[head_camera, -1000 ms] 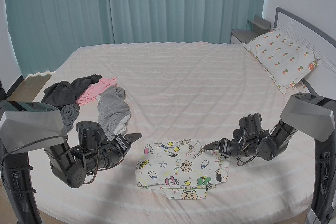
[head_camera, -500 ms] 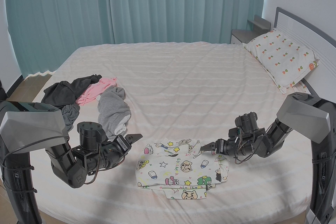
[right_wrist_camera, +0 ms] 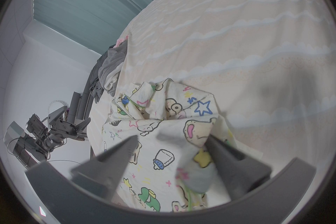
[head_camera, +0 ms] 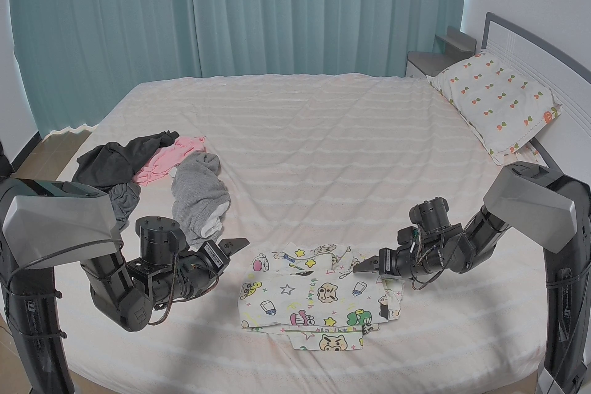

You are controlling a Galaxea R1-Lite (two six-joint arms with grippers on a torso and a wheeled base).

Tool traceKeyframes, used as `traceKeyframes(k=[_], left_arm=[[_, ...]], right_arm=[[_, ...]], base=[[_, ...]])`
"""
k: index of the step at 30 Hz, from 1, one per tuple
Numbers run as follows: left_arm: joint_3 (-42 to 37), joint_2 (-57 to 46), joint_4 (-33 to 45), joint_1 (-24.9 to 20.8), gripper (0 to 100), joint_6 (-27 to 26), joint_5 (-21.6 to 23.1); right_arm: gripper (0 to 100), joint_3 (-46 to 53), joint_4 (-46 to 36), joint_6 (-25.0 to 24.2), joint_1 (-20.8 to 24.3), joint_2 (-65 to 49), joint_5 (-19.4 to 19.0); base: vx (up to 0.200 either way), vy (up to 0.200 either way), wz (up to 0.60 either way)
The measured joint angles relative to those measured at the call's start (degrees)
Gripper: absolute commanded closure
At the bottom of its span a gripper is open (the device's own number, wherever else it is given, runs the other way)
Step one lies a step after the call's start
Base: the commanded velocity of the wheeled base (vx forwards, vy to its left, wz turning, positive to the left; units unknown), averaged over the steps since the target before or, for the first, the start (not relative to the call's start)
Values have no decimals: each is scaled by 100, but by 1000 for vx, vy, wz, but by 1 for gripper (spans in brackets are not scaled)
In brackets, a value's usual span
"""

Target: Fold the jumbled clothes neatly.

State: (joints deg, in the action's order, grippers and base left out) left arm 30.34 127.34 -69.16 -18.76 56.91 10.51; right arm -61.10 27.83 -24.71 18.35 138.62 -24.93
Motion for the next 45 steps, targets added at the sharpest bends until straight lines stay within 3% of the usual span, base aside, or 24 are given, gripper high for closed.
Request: traceKeyframes(k=[17,21,25,30,45], left_arm=[[-24,50,0,46,0,-24,-4],[-30,52,0,49,0,-28,0],[-41,55,0,51,0,-33,7],[-50,57,0,55,0,-37,20],[-39,85,0,60,0,-41,22]], right_arm=[[100,358,424,49,-49,-89,257],[100,672,1292,22,-30,-166,310],[100,1172,2756,-83,-24,-282,354],[100,1677,3741,-227,-20,-384,389],[100,1887,3833,-290,-193,-480,405]], base=[[0,0,0],[0,0,0],[0,0,0],[0,0,0],[0,0,0]])
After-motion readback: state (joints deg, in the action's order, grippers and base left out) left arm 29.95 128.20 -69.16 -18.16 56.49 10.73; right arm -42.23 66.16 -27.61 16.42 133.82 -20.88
